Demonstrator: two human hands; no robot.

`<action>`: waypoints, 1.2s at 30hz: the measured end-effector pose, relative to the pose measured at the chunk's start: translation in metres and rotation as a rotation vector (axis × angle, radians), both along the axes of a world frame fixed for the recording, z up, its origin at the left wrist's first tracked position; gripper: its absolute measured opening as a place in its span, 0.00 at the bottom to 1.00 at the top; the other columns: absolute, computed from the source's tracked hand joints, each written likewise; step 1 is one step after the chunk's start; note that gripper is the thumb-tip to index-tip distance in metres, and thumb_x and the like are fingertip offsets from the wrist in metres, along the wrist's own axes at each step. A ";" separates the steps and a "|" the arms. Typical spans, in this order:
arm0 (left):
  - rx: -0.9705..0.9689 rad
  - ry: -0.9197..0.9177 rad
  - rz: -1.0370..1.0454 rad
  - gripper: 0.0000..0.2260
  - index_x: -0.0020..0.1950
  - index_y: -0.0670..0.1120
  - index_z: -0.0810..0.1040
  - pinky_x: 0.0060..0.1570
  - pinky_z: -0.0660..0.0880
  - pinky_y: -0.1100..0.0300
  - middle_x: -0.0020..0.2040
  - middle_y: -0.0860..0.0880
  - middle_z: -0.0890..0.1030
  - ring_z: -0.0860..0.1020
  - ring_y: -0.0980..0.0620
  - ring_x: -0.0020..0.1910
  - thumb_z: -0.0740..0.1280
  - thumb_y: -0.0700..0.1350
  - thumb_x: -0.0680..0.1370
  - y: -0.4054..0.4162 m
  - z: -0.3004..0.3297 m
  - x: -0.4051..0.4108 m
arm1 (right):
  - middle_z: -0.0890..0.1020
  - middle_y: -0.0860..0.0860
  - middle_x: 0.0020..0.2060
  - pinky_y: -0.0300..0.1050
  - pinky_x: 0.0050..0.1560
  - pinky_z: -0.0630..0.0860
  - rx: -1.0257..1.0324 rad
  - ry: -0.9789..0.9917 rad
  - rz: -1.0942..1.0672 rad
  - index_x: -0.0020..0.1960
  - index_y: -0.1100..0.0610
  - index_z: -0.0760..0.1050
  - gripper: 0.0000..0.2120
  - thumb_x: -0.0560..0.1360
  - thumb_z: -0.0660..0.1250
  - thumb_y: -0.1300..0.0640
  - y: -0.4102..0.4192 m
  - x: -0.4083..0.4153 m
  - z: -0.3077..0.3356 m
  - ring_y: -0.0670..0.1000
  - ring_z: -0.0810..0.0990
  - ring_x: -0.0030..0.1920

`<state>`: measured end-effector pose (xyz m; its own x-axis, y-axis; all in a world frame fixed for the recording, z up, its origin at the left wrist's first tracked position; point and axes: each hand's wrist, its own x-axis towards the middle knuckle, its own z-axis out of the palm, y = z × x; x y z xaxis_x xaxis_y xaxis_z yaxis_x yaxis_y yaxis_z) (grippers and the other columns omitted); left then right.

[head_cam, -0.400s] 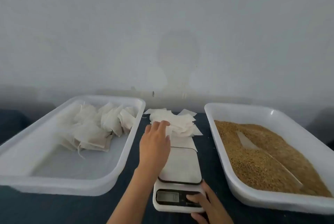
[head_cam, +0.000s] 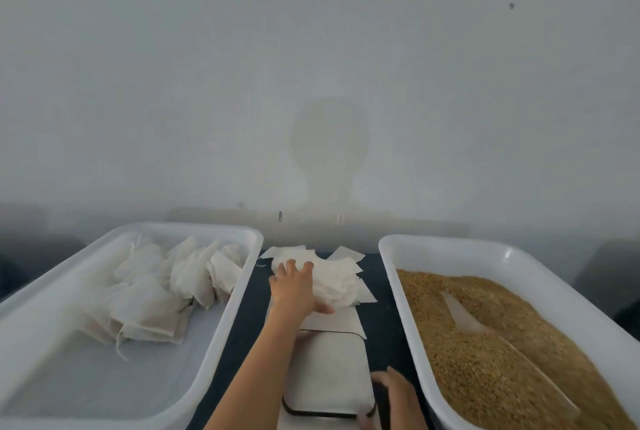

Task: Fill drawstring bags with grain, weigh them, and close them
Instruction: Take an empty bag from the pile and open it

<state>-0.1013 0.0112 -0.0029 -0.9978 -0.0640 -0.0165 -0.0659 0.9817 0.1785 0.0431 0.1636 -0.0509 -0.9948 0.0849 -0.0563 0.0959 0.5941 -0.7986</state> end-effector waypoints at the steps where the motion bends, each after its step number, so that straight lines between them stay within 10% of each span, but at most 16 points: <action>1: 0.012 0.002 0.013 0.42 0.73 0.50 0.55 0.68 0.61 0.47 0.72 0.41 0.56 0.58 0.40 0.72 0.73 0.60 0.68 -0.001 -0.001 0.001 | 0.67 0.65 0.68 0.47 0.68 0.57 0.078 0.111 -0.051 0.65 0.72 0.68 0.23 0.70 0.66 0.75 -0.009 0.002 0.007 0.61 0.65 0.69; 5: 0.171 0.011 0.176 0.46 0.72 0.43 0.49 0.60 0.70 0.52 0.71 0.39 0.53 0.66 0.39 0.65 0.77 0.52 0.67 -0.007 -0.005 0.011 | 0.55 0.48 0.72 0.31 0.68 0.54 0.221 0.245 0.106 0.69 0.49 0.54 0.24 0.78 0.61 0.50 -0.019 -0.004 0.026 0.45 0.57 0.73; 12: 0.286 0.298 0.125 0.19 0.65 0.41 0.61 0.41 0.70 0.65 0.53 0.46 0.78 0.79 0.50 0.49 0.64 0.37 0.77 -0.017 0.021 0.036 | 0.63 0.45 0.68 0.34 0.63 0.63 0.058 0.296 0.088 0.68 0.48 0.56 0.23 0.78 0.64 0.55 -0.056 -0.041 0.049 0.44 0.65 0.67; 19: 0.977 0.557 -0.152 0.07 0.40 0.52 0.76 0.29 0.68 0.72 0.33 0.54 0.79 0.75 0.60 0.31 0.74 0.44 0.70 -0.003 0.087 0.081 | 0.74 0.41 0.59 0.33 0.57 0.69 -0.283 0.475 0.148 0.67 0.48 0.64 0.24 0.75 0.69 0.58 -0.035 -0.039 0.106 0.38 0.72 0.59; 25: 1.096 0.445 -0.357 0.11 0.35 0.49 0.75 0.30 0.65 0.64 0.28 0.55 0.73 0.69 0.58 0.28 0.69 0.53 0.74 0.022 0.090 0.109 | 0.84 0.50 0.36 0.34 0.36 0.75 -0.340 0.333 0.297 0.41 0.59 0.78 0.08 0.71 0.70 0.53 0.031 -0.026 0.152 0.47 0.81 0.37; 36: 0.854 0.331 -0.313 0.12 0.36 0.48 0.72 0.30 0.65 0.68 0.32 0.53 0.74 0.70 0.61 0.29 0.63 0.51 0.78 0.091 0.034 0.068 | 0.84 0.54 0.36 0.37 0.31 0.74 -0.316 0.019 0.146 0.42 0.62 0.78 0.05 0.72 0.71 0.59 0.118 -0.044 0.119 0.47 0.82 0.34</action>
<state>-0.0331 0.1027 0.0308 -0.9301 0.1082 0.3510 0.3584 0.4771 0.8025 -0.0012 0.2815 0.0676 -0.9963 -0.0771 -0.0389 0.0119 0.3235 -0.9462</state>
